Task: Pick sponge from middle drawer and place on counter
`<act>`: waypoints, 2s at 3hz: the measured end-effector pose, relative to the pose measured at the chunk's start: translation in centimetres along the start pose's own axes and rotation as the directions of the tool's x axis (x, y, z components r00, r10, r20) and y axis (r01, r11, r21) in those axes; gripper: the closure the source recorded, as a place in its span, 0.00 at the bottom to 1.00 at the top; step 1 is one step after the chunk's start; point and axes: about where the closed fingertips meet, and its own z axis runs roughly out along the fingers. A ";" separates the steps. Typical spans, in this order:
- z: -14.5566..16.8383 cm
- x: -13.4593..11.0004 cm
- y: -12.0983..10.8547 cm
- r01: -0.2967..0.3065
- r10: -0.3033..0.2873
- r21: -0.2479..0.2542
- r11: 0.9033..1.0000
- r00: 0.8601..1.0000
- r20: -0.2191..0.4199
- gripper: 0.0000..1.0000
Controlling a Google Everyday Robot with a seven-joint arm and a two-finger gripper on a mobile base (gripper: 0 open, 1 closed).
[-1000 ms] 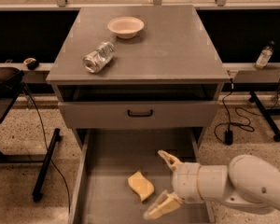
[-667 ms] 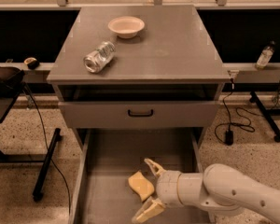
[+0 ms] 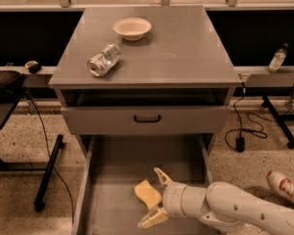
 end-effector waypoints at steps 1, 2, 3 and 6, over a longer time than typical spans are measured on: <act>0.0 1.8 -1.4 -0.040 0.041 0.050 0.998 0.999 -0.027 0.00; 1.1 5.8 -3.8 -0.119 0.131 0.131 0.984 0.988 -0.086 0.00; 2.3 9.2 -4.4 -0.169 0.193 0.179 0.969 0.973 -0.127 0.00; 7.9 13.5 -3.4 -0.236 0.251 0.130 0.963 0.961 -0.115 0.18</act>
Offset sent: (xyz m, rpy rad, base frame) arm 0.0687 -0.0673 -0.0966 -0.1069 0.1196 -0.3503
